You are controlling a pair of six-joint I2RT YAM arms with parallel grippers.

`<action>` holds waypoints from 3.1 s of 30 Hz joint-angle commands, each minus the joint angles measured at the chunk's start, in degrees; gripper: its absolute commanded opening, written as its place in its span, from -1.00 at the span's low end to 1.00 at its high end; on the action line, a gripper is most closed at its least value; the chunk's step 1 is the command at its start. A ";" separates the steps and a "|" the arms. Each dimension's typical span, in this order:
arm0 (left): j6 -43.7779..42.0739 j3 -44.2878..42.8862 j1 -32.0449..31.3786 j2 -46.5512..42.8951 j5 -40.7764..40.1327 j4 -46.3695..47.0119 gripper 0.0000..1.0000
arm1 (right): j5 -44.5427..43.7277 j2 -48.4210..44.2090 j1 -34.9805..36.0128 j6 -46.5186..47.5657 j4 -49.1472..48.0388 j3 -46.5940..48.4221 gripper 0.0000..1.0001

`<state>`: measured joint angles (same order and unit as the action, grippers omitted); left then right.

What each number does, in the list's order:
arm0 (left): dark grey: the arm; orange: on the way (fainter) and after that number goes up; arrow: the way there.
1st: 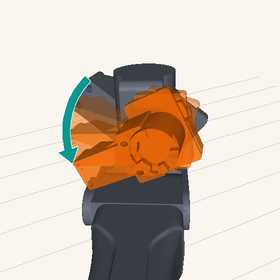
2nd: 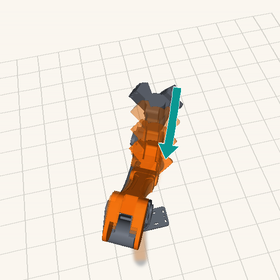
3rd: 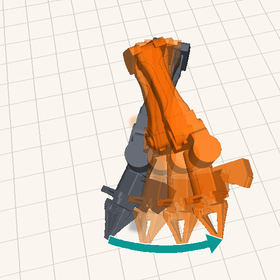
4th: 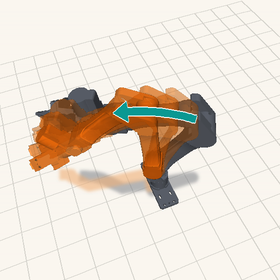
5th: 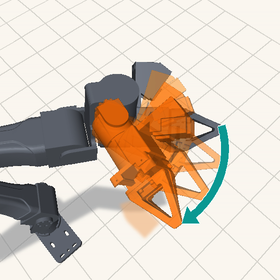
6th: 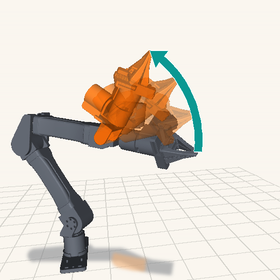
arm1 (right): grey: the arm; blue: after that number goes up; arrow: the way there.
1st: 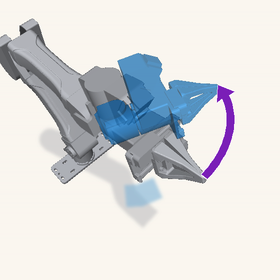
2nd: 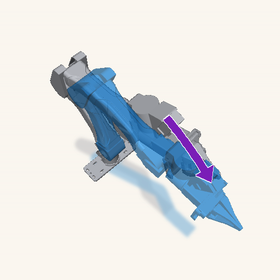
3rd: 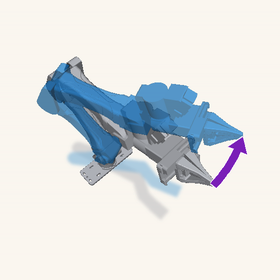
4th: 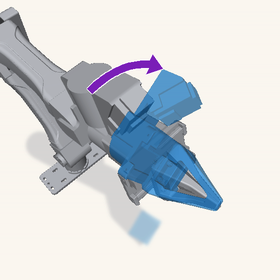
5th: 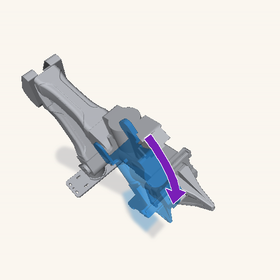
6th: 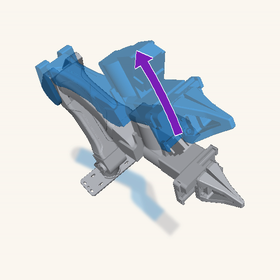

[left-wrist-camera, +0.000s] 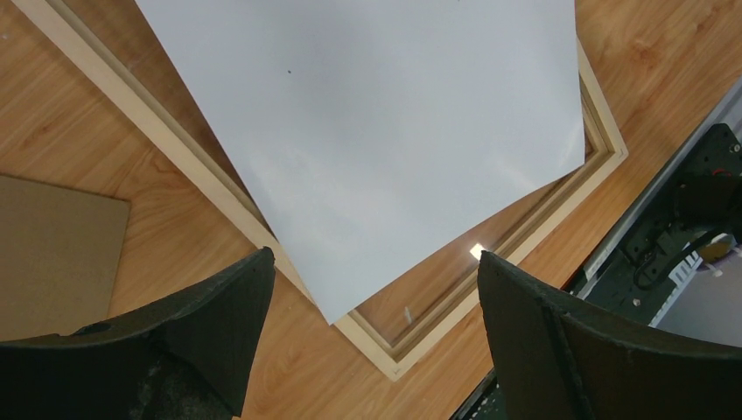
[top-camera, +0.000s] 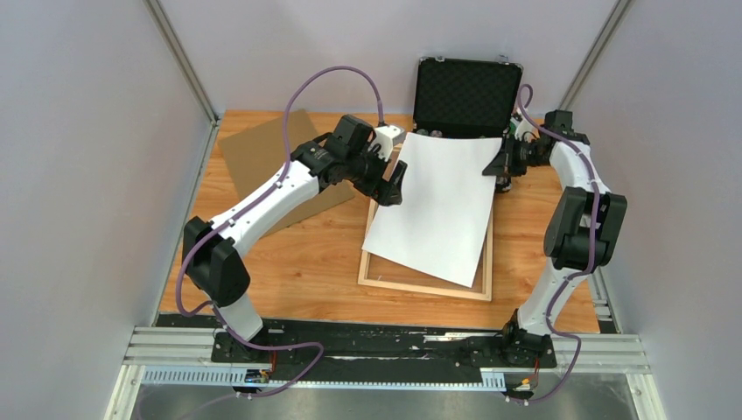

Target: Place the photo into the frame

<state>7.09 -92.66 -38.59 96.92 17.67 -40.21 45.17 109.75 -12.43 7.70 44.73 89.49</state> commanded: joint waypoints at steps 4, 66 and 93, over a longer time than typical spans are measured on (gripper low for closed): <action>-1.81 -1.93 0.29 0.43 -0.47 -0.40 0.86 | 2.92 3.27 0.19 8.15 8.05 7.99 -1.00; -3.14 -1.08 0.53 1.98 -5.18 -0.09 0.86 | 2.47 14.00 5.32 28.17 22.42 18.69 -1.00; -3.19 0.41 0.88 0.03 -4.55 0.45 0.86 | -0.87 12.23 3.64 20.34 13.66 14.52 -0.90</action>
<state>4.75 -92.40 -38.09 99.77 12.82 -40.97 43.35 123.76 -8.36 29.50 61.41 104.25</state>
